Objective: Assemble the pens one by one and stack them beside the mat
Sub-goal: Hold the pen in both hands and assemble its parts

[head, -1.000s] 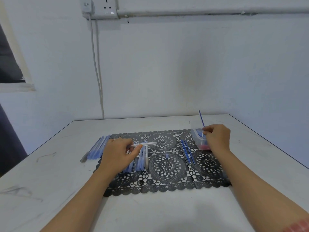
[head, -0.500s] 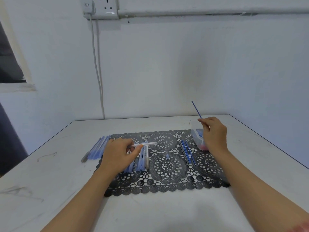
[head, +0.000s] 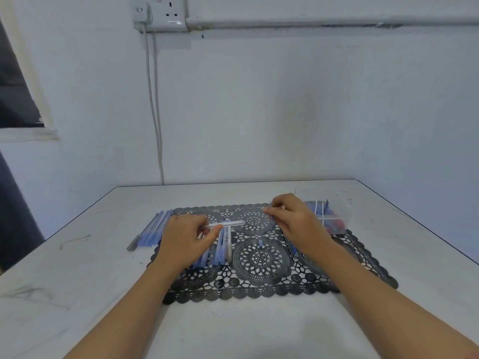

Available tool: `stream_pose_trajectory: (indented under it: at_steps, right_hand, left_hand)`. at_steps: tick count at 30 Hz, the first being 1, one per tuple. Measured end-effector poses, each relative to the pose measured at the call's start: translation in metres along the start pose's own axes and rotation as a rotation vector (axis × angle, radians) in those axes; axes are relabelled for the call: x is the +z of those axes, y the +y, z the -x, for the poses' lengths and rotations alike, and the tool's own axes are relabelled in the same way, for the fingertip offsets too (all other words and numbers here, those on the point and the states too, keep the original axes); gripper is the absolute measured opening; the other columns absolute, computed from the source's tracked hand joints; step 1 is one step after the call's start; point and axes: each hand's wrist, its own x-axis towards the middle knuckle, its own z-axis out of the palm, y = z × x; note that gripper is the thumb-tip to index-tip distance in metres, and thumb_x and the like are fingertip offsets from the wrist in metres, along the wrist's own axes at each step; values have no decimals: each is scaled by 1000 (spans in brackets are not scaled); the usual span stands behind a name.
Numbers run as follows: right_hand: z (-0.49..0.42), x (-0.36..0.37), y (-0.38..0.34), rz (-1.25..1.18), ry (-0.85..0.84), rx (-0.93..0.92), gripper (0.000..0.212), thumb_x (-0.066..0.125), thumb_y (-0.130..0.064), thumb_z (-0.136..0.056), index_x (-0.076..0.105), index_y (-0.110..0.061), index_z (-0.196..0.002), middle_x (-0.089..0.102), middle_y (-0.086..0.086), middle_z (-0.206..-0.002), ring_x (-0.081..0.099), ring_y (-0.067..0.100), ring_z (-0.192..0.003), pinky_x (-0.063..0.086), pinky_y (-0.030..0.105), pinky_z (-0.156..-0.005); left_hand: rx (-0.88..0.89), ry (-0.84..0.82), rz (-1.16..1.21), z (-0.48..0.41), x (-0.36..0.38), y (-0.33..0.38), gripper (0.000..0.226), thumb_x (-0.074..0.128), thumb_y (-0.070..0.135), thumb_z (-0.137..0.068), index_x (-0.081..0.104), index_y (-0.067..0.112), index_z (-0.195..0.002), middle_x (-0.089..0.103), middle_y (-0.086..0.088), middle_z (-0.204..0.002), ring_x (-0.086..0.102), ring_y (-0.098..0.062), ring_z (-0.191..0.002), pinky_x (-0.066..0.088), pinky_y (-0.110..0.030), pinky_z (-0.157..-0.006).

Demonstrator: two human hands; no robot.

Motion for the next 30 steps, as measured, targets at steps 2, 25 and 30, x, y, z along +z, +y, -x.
stream_pose_trajectory:
  at_steps: [2, 25, 30]
  right_hand:
    - [-1, 0, -2, 17, -8, -27, 27, 48, -13, -84, 70, -1, -92, 64, 14, -90, 62, 26, -81, 53, 34, -71]
    - [5, 13, -10, 101, -244, 47, 81, 72, 15, -55, 58, -25, -124, 65, -2, -75, 56, 13, -58, 48, 27, -56]
    - [4, 10, -15, 68, -225, 28, 72, 71, 17, -56, 64, -20, -117, 65, -2, -72, 52, 12, -55, 35, 20, -57]
  left_hand:
    - [3, 4, 6, 0, 0, 0, 41, 40, 62, -79, 32, 32, -52, 36, 10, -45, 37, -2, -46, 27, -28, -60]
    - [-23, 5, 11, -1, 0, 1, 44, 42, 62, -80, 32, 30, -52, 37, 10, -46, 38, -3, -48, 30, -29, -64]
    - [-18, 6, -2, -1, 0, 4, 43, 40, 62, -79, 35, 29, -53, 39, 10, -47, 40, -2, -49, 30, -29, -66]
